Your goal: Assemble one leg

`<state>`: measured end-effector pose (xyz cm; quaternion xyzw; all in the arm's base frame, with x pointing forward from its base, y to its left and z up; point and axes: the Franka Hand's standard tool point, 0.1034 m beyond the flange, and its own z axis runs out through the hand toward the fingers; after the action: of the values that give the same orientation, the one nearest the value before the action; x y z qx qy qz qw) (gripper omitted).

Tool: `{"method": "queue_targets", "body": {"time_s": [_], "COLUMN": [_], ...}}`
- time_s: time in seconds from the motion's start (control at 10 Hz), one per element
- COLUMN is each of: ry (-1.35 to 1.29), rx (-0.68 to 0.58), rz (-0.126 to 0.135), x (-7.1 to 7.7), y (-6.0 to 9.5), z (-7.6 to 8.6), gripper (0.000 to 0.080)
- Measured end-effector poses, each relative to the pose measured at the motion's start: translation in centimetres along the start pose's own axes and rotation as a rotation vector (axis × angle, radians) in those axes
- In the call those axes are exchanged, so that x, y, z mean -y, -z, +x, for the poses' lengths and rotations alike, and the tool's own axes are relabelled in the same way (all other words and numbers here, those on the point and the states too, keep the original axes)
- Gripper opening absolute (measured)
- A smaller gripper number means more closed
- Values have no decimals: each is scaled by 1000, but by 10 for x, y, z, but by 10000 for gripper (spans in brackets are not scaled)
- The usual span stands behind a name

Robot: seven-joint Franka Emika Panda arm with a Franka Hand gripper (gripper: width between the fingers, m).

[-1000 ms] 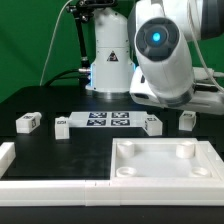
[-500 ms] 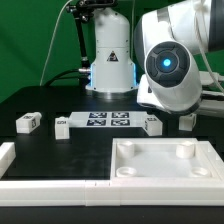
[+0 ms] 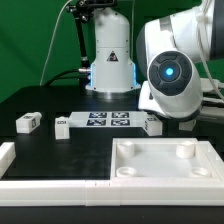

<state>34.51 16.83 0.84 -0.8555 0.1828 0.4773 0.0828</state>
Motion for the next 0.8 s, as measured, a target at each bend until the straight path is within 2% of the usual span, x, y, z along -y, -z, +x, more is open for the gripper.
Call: {"method": "queue_targets", "body": {"time_s": [0.2,0.4,0.8], "ry": [0,0,0], "rx": [1,1,1], "rz": [0,0,-1], "x": [0,0,0], "y": [0,0,0], "z": [0,0,0], "gripper": [621,284,285]}}
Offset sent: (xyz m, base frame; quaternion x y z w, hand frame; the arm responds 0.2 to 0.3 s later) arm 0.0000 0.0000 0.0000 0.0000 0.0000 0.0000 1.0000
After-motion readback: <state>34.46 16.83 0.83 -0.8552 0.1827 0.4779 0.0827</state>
